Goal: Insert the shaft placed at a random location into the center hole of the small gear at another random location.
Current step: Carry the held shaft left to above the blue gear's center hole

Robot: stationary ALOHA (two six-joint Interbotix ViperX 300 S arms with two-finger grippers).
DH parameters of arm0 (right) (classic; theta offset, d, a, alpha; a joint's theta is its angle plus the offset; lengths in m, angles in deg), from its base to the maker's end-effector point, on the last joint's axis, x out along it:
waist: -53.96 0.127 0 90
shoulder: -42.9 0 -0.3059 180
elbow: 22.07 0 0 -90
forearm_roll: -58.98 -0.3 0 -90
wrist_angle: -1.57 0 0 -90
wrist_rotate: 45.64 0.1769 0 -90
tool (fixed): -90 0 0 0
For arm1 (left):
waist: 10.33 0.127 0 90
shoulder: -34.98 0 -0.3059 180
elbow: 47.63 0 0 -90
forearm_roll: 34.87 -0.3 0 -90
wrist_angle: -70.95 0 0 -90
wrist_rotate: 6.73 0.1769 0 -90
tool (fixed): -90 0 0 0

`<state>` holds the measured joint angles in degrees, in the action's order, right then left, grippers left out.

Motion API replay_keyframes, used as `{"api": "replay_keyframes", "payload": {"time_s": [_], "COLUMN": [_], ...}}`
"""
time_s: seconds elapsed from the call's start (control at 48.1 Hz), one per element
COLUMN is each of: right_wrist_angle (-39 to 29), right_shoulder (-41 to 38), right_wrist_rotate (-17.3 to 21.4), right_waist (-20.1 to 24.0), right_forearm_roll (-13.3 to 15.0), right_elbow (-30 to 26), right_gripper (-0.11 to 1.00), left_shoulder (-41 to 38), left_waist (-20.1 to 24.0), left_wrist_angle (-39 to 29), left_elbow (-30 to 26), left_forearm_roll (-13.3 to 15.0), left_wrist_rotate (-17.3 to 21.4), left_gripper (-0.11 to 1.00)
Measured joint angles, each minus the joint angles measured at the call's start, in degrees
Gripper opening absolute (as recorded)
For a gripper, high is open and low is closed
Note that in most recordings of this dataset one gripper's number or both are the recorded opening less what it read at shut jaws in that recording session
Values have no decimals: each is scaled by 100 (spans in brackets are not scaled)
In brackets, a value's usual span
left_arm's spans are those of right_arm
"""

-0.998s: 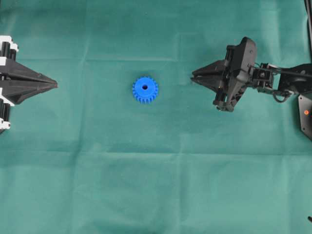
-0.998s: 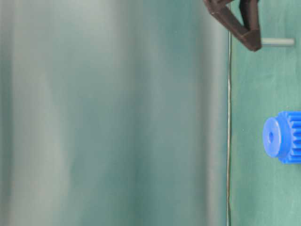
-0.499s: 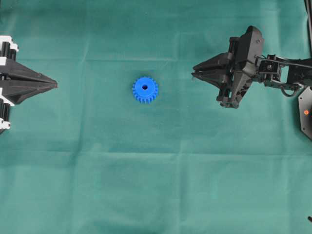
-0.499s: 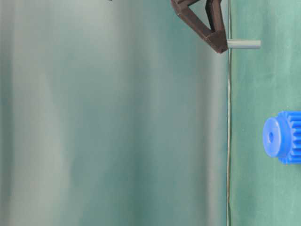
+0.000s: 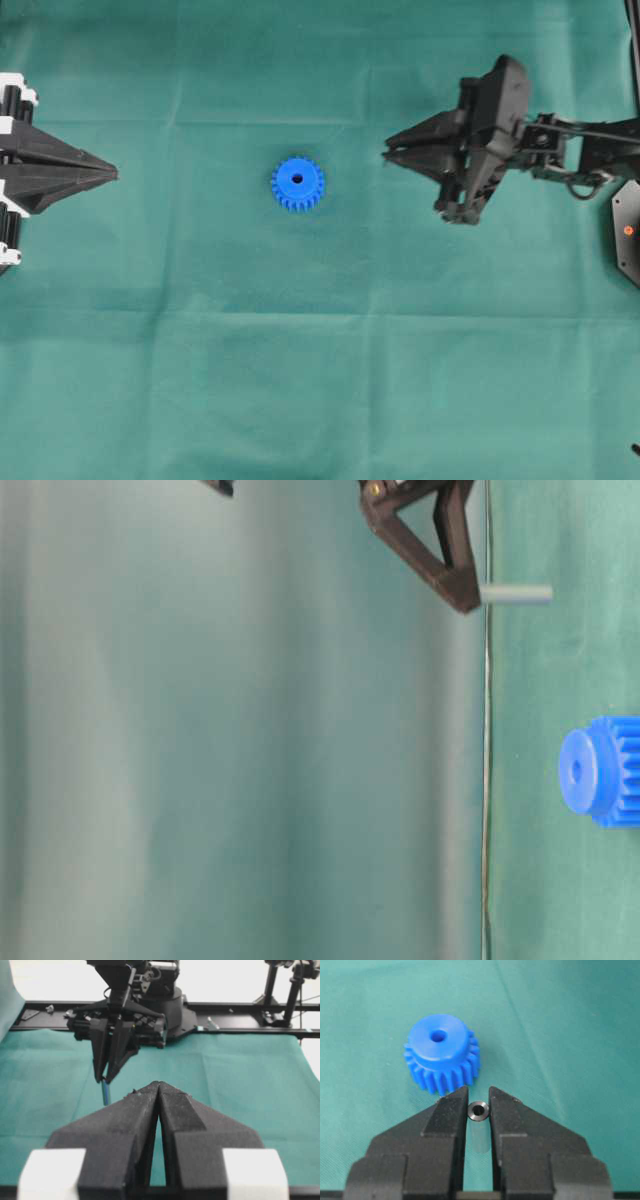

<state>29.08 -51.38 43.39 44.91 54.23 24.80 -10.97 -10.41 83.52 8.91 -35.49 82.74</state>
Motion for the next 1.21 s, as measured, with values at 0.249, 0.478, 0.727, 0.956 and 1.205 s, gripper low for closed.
{"api": "replay_keyframes", "payload": {"time_s": [0.249, 0.478, 0.727, 0.956, 1.205], "right_wrist_angle": [-88, -352, -439, -439, -431], "right_shoulder": [-598, -1063, -1345, -1371, -1371], "right_wrist_rotate": [0, 0, 0, 0, 0], "right_waist": [237, 272, 308, 316, 308], "right_forearm_roll": [132, 255, 281, 290, 290], "right_elbow": [-800, -1494, -1890, -1925, -1925], "right_gripper": [12, 12, 12, 12, 12], "left_shoulder": [0, 0, -9, -9, 0], "left_waist": [0, 0, 0, 0, 0], "left_wrist_angle": [0, 18, 0, 0, 18], "left_elbow": [0, 0, 0, 0, 9], "left_forearm_roll": [0, 0, 9, 9, 9], "left_wrist_rotate": [0, 0, 0, 0, 0], "left_gripper": [0, 0, 0, 0, 0]}}
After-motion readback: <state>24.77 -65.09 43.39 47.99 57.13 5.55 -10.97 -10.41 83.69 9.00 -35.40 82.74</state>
